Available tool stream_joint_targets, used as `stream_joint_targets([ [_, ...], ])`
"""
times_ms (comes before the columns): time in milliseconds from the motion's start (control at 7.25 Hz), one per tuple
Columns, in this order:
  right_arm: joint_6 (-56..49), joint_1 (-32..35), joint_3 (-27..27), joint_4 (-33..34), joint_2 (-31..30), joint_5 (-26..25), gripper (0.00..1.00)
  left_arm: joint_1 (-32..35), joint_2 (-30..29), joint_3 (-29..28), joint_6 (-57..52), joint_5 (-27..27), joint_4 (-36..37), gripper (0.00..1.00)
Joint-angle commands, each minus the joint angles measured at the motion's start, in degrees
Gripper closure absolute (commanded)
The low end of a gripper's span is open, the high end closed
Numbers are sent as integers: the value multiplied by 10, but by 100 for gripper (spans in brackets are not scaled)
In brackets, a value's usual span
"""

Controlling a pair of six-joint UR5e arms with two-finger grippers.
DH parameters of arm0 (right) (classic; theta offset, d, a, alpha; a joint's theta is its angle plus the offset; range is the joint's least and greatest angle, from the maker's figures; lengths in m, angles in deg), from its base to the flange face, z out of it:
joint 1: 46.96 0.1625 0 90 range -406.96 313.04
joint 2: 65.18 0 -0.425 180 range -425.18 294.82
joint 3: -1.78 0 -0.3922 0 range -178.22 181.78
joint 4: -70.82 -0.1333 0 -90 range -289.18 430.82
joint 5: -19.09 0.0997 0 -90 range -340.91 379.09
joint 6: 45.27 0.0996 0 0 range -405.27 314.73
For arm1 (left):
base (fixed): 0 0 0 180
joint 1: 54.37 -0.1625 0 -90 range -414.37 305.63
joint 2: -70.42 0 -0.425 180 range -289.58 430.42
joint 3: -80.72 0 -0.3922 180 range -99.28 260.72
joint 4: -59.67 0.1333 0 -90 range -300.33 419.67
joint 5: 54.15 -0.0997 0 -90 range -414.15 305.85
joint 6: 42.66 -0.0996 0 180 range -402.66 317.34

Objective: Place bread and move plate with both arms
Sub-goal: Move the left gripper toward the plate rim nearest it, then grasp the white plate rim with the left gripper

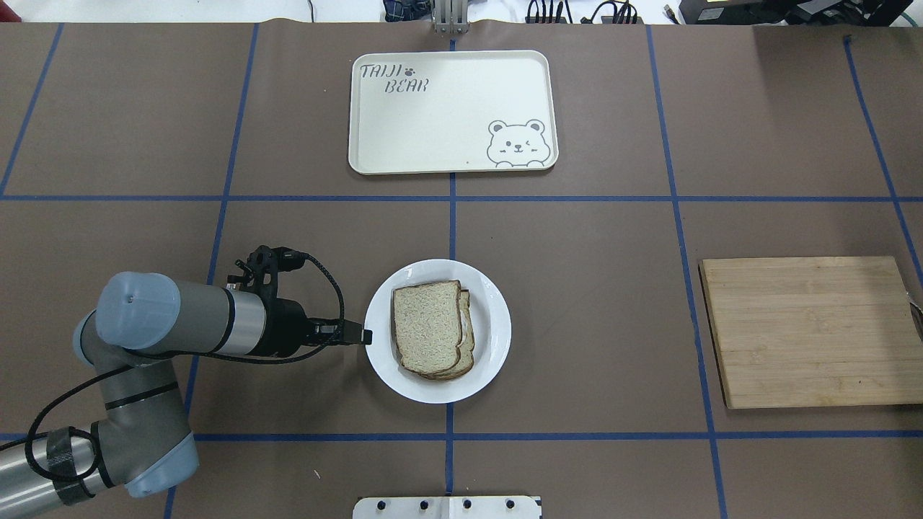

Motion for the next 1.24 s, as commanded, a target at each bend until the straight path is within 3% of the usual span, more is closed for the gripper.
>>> stream_joint_targets([
  [0,0,0,1,0,3,-5,0,-6,-4,-17,2,1,-16,55],
  [414,0,0,0,-1,4,-6,0,-24,-32,-102,28,5,-170,55],
  [552,0,0,0,-1,4,-6,0,-28,-47,-105,63,5,-180,55],
  [690,0,0,0,-1,5,-6,0,-29,-49,-101,68,5,-181,64],
  [966,0,0,0,-1,6,-6,0,-29,-48,-103,69,4,-182,100],
  [1103,0,0,0,-1,6,-5,0,-29,-43,-102,69,4,-182,100],
])
